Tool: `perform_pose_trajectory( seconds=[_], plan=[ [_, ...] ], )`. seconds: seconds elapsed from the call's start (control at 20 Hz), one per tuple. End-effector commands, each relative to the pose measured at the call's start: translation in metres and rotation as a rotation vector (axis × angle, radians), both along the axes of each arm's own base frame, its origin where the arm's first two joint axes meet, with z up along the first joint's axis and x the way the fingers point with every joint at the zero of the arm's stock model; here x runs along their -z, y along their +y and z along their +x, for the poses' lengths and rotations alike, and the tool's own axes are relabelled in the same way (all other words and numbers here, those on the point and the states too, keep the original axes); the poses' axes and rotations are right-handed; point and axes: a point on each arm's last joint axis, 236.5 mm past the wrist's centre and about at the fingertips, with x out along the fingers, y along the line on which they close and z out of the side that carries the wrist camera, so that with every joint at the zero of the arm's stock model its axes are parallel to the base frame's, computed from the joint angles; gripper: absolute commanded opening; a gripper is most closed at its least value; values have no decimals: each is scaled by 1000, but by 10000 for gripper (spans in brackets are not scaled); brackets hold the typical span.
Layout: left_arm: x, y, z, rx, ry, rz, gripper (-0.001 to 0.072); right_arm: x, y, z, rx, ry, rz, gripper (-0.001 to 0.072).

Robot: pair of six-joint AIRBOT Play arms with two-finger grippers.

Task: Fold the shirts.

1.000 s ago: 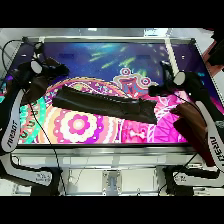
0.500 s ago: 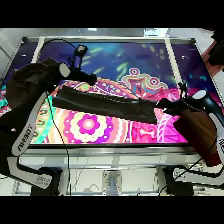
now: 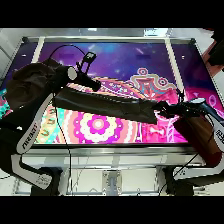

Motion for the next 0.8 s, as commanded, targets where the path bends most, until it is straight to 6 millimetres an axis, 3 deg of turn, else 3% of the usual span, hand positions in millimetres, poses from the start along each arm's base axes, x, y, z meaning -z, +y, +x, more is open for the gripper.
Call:
perform_pose_trajectory(
  seconds=[0.0,0.1,0.25,0.3,0.35,0.5,0.55,0.6,0.65,0.75],
  plan=[
    [16,1,-13,19,72,23,645,10,4,8,9,-24,28,659],
    [22,1,-15,21,89,28,644,13,9,11,6,-29,18,657],
    [36,1,-21,29,136,39,637,19,35,14,-47,-44,-1,599],
    [43,2,-25,34,161,47,584,21,45,14,-65,-43,-2,597],
    [50,3,-31,41,192,57,577,22,55,12,-88,-44,-3,567],
    [69,5,-43,54,264,78,577,16,84,12,-157,-64,-1,449],
    [76,5,-46,56,286,81,576,12,91,15,-170,-79,2,330],
    [82,3,-49,56,310,73,538,4,98,21,-179,-97,14,177],
    [89,0,-54,58,340,62,432,-6,104,26,-190,-116,32,34],
    [99,-7,-62,60,393,34,165,-28,111,32,-235,-147,70,29]
  ],
)
